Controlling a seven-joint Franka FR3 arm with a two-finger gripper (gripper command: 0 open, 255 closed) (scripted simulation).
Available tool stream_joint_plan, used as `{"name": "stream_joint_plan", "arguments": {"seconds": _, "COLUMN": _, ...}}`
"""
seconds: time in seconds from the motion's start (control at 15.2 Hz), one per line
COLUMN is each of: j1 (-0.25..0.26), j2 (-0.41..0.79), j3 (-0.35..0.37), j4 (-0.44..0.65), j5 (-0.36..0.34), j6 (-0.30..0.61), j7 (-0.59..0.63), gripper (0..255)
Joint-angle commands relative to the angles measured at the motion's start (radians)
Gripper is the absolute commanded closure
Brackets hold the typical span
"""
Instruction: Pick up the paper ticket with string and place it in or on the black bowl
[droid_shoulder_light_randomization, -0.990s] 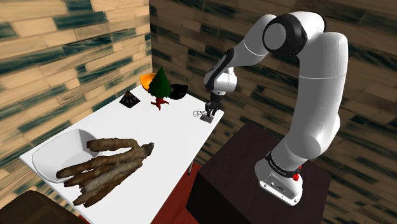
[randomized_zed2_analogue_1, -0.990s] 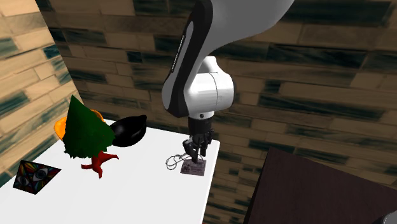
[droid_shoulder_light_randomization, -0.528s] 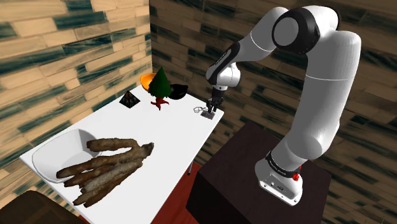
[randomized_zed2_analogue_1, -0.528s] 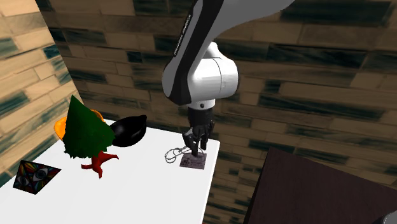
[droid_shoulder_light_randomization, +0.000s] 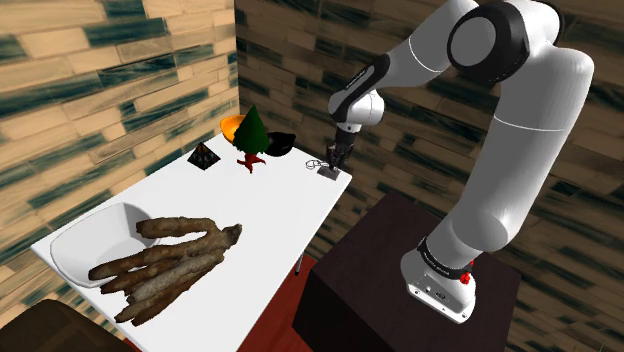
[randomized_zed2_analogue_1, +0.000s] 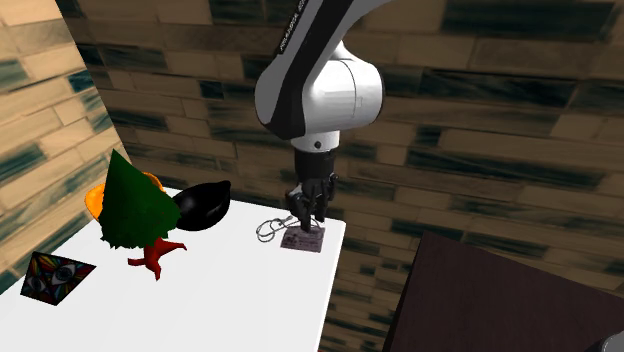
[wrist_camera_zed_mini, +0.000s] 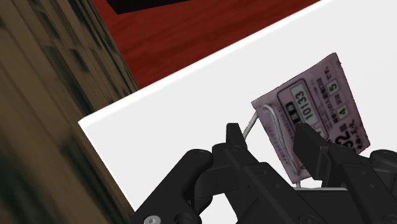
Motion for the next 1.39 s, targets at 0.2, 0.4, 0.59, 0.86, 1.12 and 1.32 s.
{"name": "stream_joint_plan", "arguments": {"seconds": 0.2, "j1": 0.010, "j2": -0.061, "j3": -0.017, "j4": -0.003, "j5": -0.040, "j6": -0.052, "j7": 0.035, "gripper": 255}}
{"name": "stream_joint_plan", "arguments": {"seconds": 0.4, "j1": 0.014, "j2": -0.097, "j3": -0.025, "j4": -0.002, "j5": -0.064, "j6": -0.085, "j7": 0.055, "gripper": 255}}
{"name": "stream_joint_plan", "arguments": {"seconds": 0.59, "j1": 0.017, "j2": -0.132, "j3": -0.031, "j4": 0.001, "j5": -0.087, "j6": -0.120, "j7": 0.075, "gripper": 255}}
{"name": "stream_joint_plan", "arguments": {"seconds": 0.86, "j1": 0.019, "j2": -0.047, "j3": -0.019, "j4": 0.138, "j5": -0.071, "j6": -0.173, "j7": 0.092, "gripper": 255}}
{"name": "stream_joint_plan", "arguments": {"seconds": 1.12, "j1": 0.015, "j2": 0.076, "j3": -0.003, "j4": 0.333, "j5": -0.054, "j6": -0.247, "j7": 0.117, "gripper": 255}}
{"name": "stream_joint_plan", "arguments": {"seconds": 1.32, "j1": 0.008, "j2": 0.174, "j3": 0.008, "j4": 0.494, "j5": -0.046, "j6": -0.310, "j7": 0.139, "gripper": 255}}
